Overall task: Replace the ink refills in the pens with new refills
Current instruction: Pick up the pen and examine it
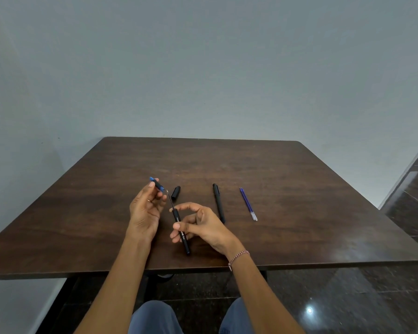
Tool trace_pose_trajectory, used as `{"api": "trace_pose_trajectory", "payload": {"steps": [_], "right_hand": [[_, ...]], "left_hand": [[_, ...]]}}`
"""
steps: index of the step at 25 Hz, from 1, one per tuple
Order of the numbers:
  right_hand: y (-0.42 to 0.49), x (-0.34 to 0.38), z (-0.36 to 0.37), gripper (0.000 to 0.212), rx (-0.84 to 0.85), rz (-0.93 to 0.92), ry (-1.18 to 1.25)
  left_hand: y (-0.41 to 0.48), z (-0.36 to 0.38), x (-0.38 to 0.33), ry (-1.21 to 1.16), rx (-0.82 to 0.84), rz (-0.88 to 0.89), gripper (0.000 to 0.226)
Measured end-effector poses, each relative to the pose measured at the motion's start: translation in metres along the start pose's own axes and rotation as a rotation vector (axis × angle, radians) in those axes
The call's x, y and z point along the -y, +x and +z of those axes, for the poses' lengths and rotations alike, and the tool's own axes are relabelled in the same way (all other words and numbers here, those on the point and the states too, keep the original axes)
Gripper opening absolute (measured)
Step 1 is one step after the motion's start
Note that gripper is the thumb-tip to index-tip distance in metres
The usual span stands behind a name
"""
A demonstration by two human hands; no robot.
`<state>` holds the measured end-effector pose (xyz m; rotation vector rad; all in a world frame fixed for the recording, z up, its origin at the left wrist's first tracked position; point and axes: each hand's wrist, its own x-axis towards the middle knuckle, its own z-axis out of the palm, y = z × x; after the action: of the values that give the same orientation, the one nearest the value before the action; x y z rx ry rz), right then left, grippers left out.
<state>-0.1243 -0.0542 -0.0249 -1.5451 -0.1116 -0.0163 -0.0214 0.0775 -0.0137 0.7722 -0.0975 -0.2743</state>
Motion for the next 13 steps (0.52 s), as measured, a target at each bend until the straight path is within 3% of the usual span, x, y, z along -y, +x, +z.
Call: {"api": "trace_pose_trajectory", "payload": {"steps": [4,6,9,13], "right_hand": [[0.001,-0.002,0.000,0.038,-0.029,-0.030,0.017],[0.002,-0.002,0.000,0.040,-0.061,-0.040,0.030],[0.005,-0.003,-0.001,0.038,-0.090,-0.045,0.077],[0.006,-0.006,-0.002,0.038,-0.134,-0.066,0.103]], "left_hand": [[0.015,-0.007,0.001,0.111,-0.176,0.100,0.007],[0.023,-0.009,0.005,0.391,-0.259,0.215,0.017],[0.030,-0.009,0.011,1.066,-0.288,0.392,0.024],[0.034,-0.004,0.014,1.404,-0.260,0.435,0.025]]}}
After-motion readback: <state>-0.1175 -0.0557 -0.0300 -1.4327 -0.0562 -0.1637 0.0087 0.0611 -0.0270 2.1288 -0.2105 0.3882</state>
